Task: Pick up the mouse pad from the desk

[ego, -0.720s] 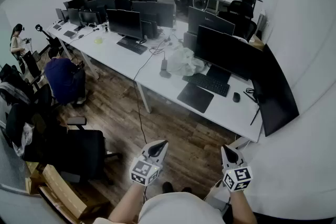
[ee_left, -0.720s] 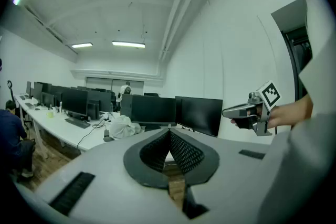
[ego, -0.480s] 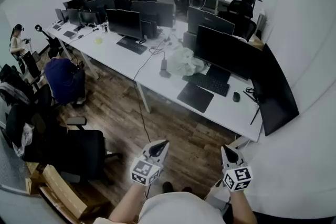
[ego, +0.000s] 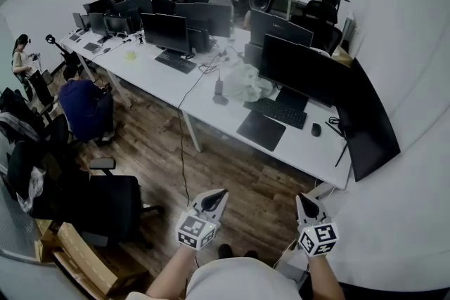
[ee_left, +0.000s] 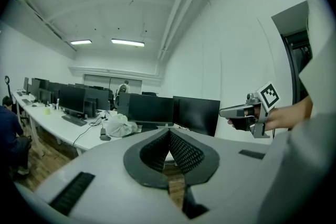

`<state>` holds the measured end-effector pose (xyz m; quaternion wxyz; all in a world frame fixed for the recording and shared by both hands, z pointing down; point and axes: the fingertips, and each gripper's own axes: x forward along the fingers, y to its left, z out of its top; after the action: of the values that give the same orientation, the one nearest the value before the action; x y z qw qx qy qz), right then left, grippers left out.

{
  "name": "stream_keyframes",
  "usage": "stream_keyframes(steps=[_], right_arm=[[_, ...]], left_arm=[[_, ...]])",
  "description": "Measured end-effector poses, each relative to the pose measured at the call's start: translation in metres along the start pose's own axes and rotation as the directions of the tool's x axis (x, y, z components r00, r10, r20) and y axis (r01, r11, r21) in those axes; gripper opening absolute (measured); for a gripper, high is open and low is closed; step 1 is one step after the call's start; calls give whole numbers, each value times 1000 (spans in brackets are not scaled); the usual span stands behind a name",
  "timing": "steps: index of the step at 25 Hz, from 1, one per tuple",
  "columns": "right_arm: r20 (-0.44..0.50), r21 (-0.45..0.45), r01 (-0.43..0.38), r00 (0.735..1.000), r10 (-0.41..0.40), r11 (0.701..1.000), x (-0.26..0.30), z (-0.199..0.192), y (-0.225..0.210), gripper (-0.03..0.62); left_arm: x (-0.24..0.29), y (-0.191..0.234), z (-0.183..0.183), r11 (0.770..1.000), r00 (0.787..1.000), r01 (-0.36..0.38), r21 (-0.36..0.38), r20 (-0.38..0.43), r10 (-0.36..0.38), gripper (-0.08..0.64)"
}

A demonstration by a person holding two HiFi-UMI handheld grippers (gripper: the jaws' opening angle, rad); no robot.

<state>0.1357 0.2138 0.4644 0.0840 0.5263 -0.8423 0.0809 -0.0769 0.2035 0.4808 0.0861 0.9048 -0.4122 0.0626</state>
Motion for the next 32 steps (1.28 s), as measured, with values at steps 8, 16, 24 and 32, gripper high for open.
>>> stream_keyframes(steps=[8,16,24,32], right_arm=[[-11,8,-8,1000,8,1000,5,-7,8,12],[-21,27,5,1000,-5,1000,8,-10,15,12],[-33,21,13,999,-13,1000,15,-13,28,12],[-32,19,33,999,-33,999,20,-16,41,12]], left_arm=[[-3,8,-7,1000,1000,1,-27,-10,-2,48],[-7,9,-13,997,999,41,-61,-15,-42,168],[-11,16,-19,995,997,78,-69,-18,-79,278],[-16,30,-29,993,994,92,-80,-46,-95,317]])
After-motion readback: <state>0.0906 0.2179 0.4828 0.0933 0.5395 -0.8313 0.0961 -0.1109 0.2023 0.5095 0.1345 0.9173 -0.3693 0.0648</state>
